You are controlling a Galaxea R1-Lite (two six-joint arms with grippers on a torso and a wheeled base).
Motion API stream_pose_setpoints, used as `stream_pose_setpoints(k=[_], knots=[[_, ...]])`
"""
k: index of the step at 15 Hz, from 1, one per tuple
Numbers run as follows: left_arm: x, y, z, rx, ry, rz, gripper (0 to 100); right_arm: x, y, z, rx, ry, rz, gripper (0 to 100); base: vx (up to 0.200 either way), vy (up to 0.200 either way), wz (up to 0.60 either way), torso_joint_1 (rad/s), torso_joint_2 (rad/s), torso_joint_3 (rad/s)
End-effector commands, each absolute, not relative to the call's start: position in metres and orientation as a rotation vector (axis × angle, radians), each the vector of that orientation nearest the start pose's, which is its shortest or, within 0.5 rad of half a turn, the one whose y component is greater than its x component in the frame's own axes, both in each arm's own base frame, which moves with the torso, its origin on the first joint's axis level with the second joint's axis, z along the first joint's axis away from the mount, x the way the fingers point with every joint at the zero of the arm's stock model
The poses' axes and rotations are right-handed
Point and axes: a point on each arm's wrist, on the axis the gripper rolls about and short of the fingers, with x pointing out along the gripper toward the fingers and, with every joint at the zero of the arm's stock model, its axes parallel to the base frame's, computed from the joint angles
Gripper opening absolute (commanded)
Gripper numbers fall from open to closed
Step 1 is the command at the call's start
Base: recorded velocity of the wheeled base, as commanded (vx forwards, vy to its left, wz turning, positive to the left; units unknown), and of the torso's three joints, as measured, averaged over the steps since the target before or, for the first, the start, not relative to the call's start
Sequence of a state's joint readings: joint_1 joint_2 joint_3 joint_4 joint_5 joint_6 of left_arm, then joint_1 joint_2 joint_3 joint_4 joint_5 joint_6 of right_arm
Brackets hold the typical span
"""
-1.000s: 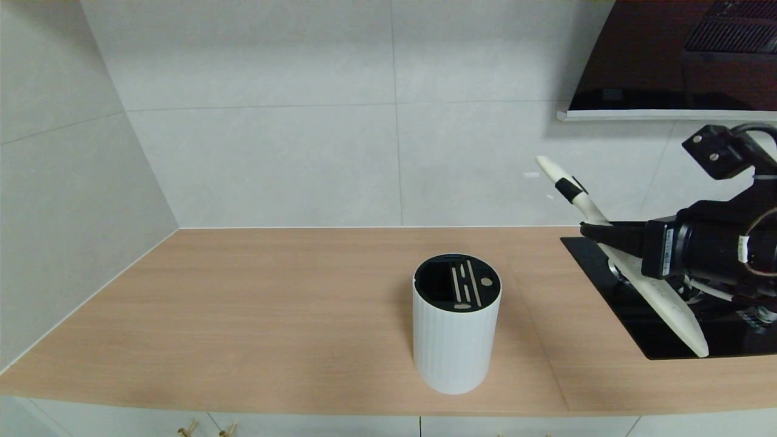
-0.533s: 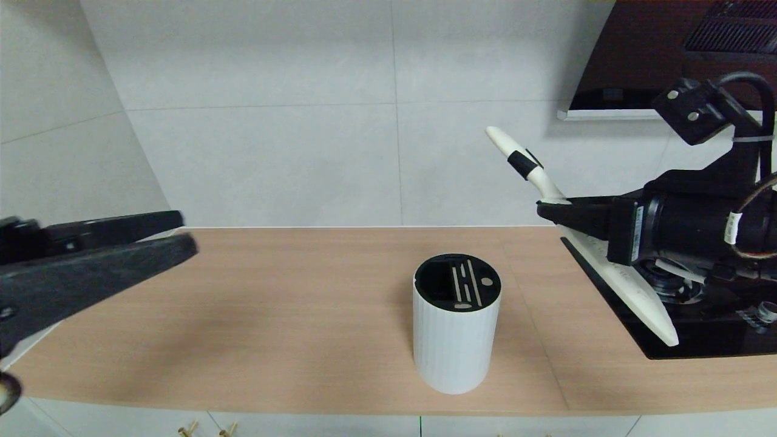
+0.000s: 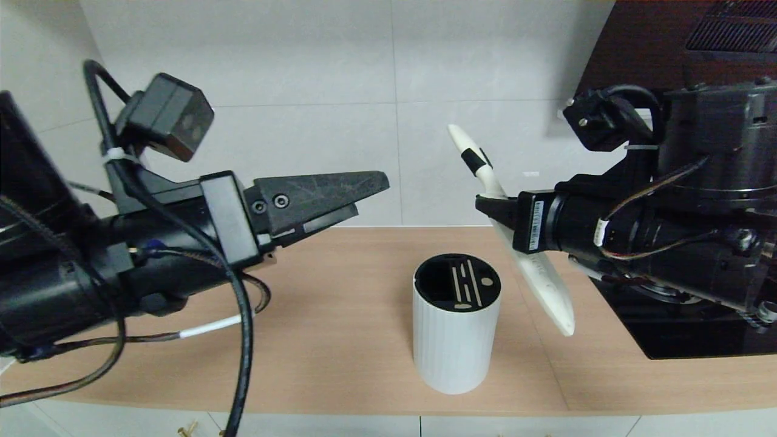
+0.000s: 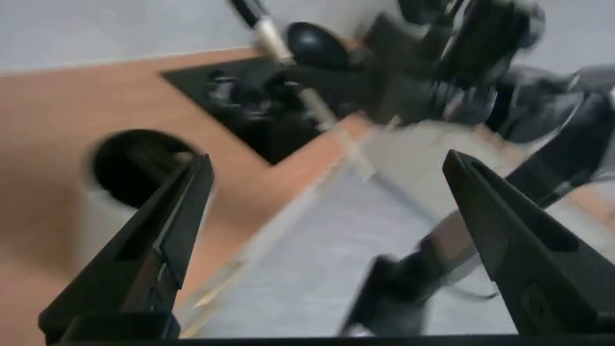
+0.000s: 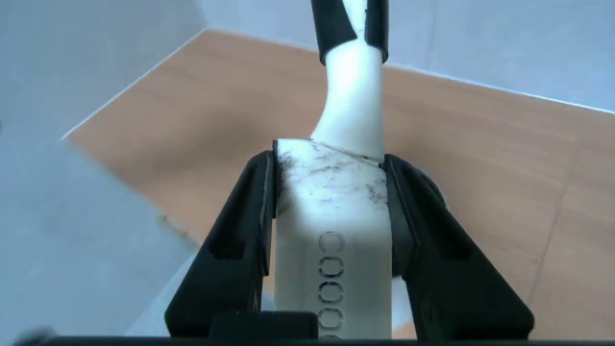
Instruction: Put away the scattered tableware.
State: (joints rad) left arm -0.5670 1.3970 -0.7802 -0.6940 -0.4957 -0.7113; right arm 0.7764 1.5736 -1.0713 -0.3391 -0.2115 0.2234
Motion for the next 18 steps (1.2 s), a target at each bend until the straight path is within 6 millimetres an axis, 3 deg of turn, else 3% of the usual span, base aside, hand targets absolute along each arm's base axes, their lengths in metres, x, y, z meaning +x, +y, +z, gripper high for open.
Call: stream_pose_setpoints(k=[1,2,6,12,18], knots=[[0.216,-0.152,0.240,-0.733,0.394,-1.007,100,0.214,0.214,0.254,0.124,0.244,0.561,0,0.000,0.000,0.00,0.000,0.00,0.000],[0.224,-0.157,0.239,-0.813,0.397,-1.003,100,0.211,0.219,0.253,0.147,0.254,0.573,0,0.000,0.000,0.00,0.000,0.00,0.000],[0.246,-0.177,0.227,-0.848,0.391,-0.903,100,0.210,0.241,0.243,0.155,0.252,0.580,0,0.000,0.000,0.00,0.000,0.00,0.000],[0.254,-0.188,0.224,-0.850,0.409,-0.834,100,0.199,0.256,0.230,0.126,0.267,0.596,0,0.000,0.000,0.00,0.000,0.00,0.000],[0.266,-0.199,0.219,-0.844,0.434,-0.722,100,0.198,0.258,0.227,0.114,0.269,0.577,0,0.000,0.000,0.00,0.000,0.00,0.000]])
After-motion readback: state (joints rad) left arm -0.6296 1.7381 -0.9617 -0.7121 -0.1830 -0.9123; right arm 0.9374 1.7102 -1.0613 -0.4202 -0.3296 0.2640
